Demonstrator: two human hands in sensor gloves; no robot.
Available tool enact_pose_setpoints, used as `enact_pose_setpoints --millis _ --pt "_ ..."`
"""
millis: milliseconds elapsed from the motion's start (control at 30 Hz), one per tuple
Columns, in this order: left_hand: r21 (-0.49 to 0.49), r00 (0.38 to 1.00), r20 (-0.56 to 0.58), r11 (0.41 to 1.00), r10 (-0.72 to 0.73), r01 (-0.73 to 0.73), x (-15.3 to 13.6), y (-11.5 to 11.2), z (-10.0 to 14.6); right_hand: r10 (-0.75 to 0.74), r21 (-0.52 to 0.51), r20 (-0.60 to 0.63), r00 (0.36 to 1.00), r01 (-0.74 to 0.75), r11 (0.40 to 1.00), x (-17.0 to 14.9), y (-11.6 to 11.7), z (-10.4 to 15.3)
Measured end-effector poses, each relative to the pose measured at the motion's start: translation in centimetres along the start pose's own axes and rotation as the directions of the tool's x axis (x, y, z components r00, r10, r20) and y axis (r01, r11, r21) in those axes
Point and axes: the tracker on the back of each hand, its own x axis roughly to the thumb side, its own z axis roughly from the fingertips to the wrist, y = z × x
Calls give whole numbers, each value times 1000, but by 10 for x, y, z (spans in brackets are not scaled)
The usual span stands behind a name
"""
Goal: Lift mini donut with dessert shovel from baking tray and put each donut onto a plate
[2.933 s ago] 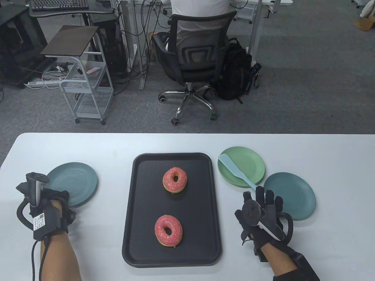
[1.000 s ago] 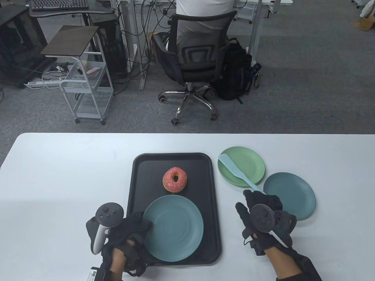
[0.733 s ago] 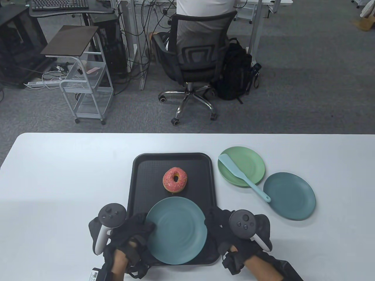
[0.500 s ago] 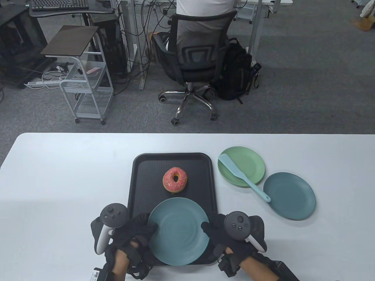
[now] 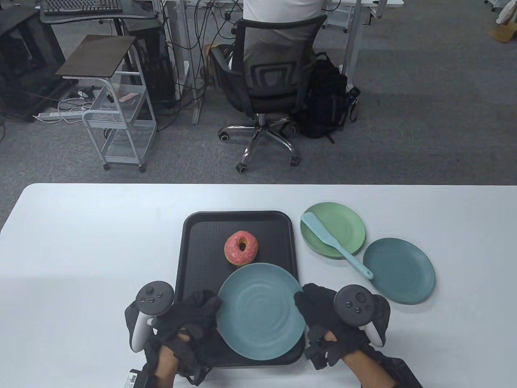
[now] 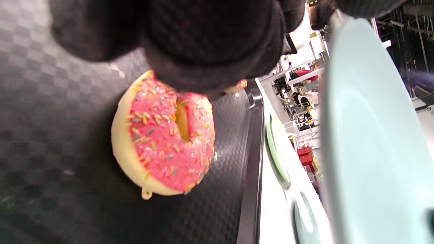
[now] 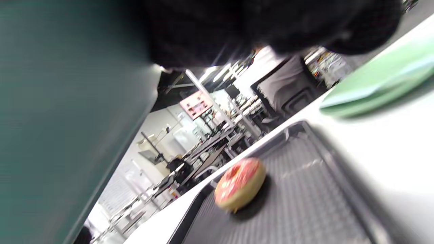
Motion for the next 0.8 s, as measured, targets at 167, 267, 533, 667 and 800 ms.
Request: enact_pose_setpoints --millis 167,267,533,667,800 --pt "10 1000 -16 1000 26 -25 -6 4 -3 79 -83 -138 987 -91 992 -51 -50 0" --pt "18 1000 -26 1000 13 -12 -7 5 -5 145 -104 -219 965 -171 980 -84 -68 7" --pt "34 998 -44 999 33 -32 -13 8 -4 176 -62 -353 919 -210 976 -126 -78 12" --pt "35 998 -51 999 37 -35 -15 9 -4 246 -18 -366 897 -271 962 -129 -70 11" --pt "32 998 -53 999 42 -40 -15 9 -3 278 35 -368 888 -285 958 -131 -64 11"
